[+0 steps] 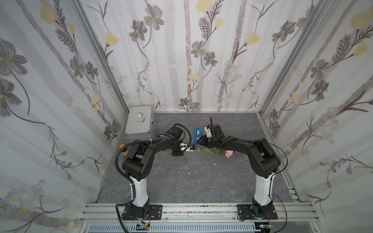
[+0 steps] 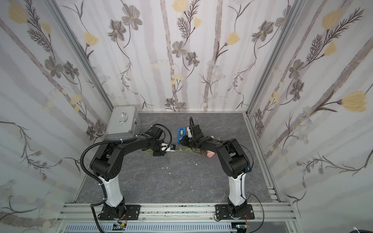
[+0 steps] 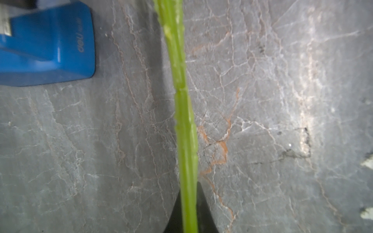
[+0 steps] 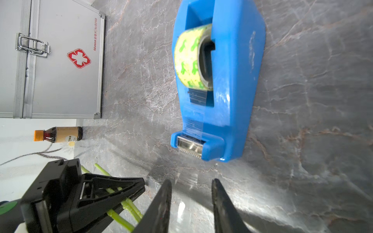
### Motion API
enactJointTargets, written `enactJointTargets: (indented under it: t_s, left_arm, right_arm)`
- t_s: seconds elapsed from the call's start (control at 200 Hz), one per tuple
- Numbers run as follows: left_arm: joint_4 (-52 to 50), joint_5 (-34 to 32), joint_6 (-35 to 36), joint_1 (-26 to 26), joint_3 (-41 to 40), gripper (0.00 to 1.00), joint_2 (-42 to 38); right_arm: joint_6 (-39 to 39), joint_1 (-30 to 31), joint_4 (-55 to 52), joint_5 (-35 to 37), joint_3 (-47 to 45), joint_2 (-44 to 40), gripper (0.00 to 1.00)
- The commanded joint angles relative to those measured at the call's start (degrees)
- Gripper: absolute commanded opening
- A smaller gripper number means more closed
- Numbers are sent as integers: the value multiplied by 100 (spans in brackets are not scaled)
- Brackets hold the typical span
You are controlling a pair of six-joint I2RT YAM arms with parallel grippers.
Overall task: Wrap bouquets with tape
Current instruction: Tear off the tape using the Tape Cutter.
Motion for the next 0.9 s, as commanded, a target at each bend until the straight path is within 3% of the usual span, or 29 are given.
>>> enactJointTargets:
  t_s: [0.0, 0.18, 0.41, 0.585, 0.894]
  left_arm:
    - [-174, 162, 163, -2, 61, 0, 16]
    - [-201, 144, 181, -2, 57, 0, 23]
    - [-218, 148, 180, -2, 66, 0, 28]
    - [-221, 146, 189, 0, 53, 0, 51]
    - [-106, 108, 167, -26, 9, 0, -82]
  right_arm:
    - [220, -11, 443, -162, -23, 30, 32]
    - [351, -19, 546, -156, -96, 57, 24]
    - [449, -24, 665, -190, -163, 111, 21]
    - [585, -25, 799, -255, -236, 157, 0]
    - [719, 157, 234, 151, -217, 399, 0]
